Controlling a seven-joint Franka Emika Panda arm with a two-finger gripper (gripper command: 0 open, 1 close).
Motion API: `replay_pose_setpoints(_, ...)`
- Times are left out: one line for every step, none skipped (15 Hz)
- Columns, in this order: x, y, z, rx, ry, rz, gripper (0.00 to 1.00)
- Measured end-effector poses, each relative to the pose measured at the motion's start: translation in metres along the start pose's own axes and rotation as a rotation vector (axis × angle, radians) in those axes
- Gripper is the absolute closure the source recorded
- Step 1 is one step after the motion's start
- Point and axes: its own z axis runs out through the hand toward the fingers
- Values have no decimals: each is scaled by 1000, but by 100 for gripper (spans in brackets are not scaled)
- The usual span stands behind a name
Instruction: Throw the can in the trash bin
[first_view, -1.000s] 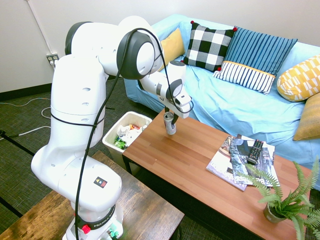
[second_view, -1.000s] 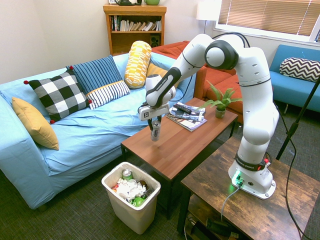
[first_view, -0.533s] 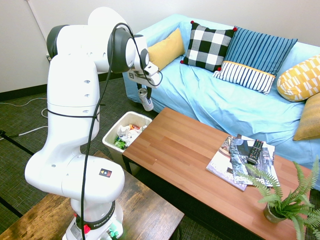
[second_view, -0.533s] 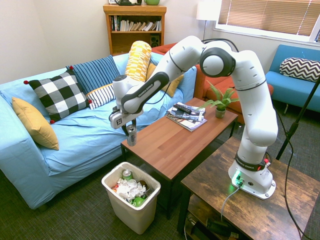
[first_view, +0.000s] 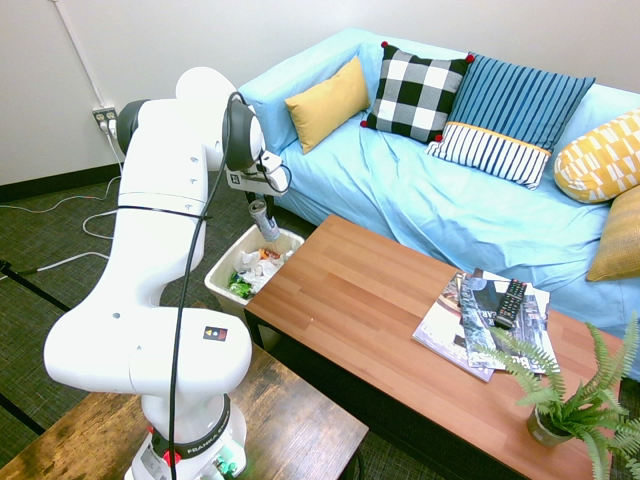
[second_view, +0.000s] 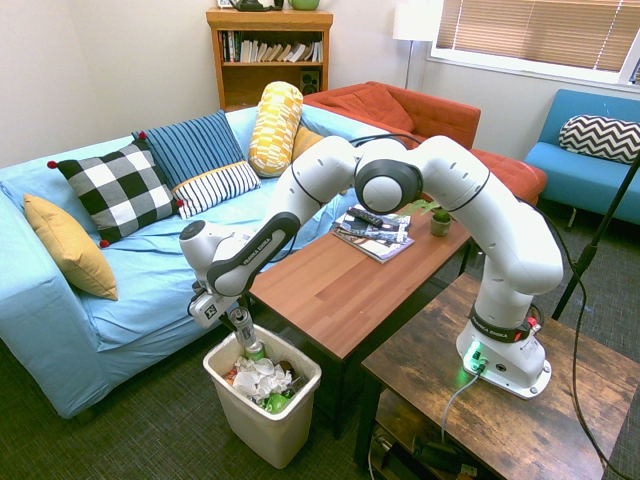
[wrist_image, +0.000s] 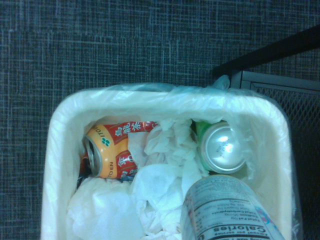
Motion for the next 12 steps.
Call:
replay_pose_setpoints(-4, -1, 3, -5, -1, -2, 0)
replay_pose_setpoints(-6, -2, 6, -10, -2, -3, 0)
replay_pose_setpoints(-8, -2, 8, -14, -3, -4, 0)
replay_pose_setpoints(-9, -2, 10, -17, -5, -4, 0)
replay_pose_setpoints(-9, -1, 12, -19, -6, -4, 0)
replay_pose_setpoints(-9, -1, 12, -18, -7, -3, 0)
replay_pose_setpoints(-9, -1, 12, -19, -7, -3, 0)
replay_pose_setpoints(-9, -1, 12, -18, -8, -2, 0)
replay_pose_setpoints(-9, -1, 11, -18, -7, -2, 0)
replay_pose_setpoints(-8, -1, 11, -18, -7, -2, 0)
replay_pose_setpoints(-8, -1, 11, -18, -6, 0, 0)
replay_pose_setpoints(-7, -1, 10, -18, -5, 2, 0)
